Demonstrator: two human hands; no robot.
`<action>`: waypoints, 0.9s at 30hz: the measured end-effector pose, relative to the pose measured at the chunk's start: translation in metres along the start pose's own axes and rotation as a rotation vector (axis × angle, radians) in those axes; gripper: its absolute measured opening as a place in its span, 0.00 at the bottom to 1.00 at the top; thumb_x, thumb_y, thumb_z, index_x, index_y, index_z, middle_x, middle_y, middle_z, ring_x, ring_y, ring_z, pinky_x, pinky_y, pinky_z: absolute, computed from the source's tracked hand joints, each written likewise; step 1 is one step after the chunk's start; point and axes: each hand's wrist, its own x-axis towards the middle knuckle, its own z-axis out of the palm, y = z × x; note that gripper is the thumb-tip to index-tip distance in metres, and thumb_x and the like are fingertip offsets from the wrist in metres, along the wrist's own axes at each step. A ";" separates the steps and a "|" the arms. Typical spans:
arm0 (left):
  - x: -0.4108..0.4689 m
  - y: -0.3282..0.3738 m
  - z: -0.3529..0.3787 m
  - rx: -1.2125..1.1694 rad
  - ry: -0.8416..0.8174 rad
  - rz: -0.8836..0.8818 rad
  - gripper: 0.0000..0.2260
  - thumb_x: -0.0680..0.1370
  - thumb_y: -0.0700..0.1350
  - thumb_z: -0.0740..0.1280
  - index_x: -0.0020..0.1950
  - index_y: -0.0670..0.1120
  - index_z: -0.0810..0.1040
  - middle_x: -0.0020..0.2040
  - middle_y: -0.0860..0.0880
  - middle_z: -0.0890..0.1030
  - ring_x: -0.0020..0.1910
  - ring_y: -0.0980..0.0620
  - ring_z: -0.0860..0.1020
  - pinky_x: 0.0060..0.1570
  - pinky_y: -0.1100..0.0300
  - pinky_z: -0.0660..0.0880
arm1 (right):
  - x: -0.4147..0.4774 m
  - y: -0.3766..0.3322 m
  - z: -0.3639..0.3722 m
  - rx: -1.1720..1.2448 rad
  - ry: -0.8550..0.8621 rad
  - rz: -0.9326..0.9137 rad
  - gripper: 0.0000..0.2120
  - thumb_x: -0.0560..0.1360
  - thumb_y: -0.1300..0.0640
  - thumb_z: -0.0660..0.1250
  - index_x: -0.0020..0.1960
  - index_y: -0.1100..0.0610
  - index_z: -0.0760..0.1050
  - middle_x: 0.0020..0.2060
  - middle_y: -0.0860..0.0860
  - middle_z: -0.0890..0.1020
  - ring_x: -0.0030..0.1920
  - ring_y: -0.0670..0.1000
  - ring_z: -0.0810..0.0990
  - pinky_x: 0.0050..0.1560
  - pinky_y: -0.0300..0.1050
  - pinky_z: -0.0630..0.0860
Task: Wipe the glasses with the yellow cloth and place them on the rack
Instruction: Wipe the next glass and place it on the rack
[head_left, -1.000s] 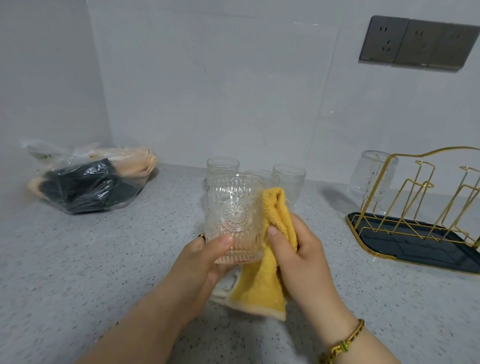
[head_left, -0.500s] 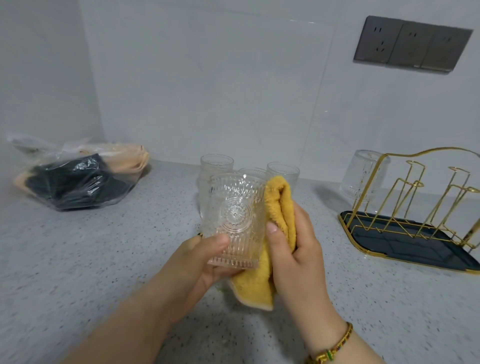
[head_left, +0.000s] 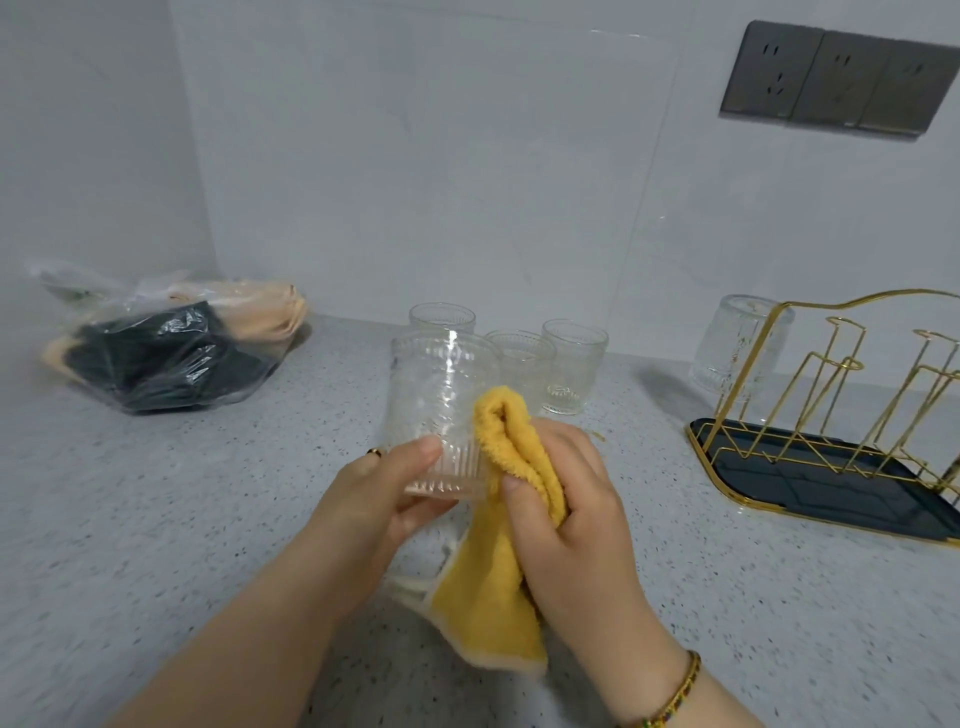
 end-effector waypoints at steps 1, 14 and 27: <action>-0.002 0.000 0.002 0.039 -0.040 0.004 0.22 0.62 0.49 0.69 0.51 0.39 0.79 0.45 0.44 0.85 0.46 0.50 0.83 0.45 0.62 0.80 | 0.001 0.000 -0.002 0.001 0.032 0.013 0.14 0.68 0.49 0.56 0.52 0.38 0.69 0.52 0.45 0.74 0.53 0.33 0.70 0.53 0.23 0.65; -0.004 -0.001 0.010 -0.062 0.045 0.023 0.28 0.65 0.47 0.70 0.62 0.39 0.71 0.52 0.42 0.83 0.50 0.47 0.83 0.48 0.57 0.80 | 0.002 0.003 -0.002 0.289 -0.007 0.286 0.09 0.72 0.53 0.64 0.51 0.44 0.71 0.43 0.41 0.79 0.43 0.37 0.78 0.43 0.30 0.74; -0.009 -0.005 0.005 0.313 0.036 0.001 0.42 0.51 0.71 0.71 0.56 0.46 0.79 0.51 0.48 0.84 0.53 0.49 0.81 0.59 0.48 0.74 | -0.007 0.011 0.009 0.055 0.007 0.156 0.18 0.67 0.51 0.62 0.53 0.36 0.62 0.58 0.40 0.67 0.57 0.33 0.66 0.56 0.22 0.63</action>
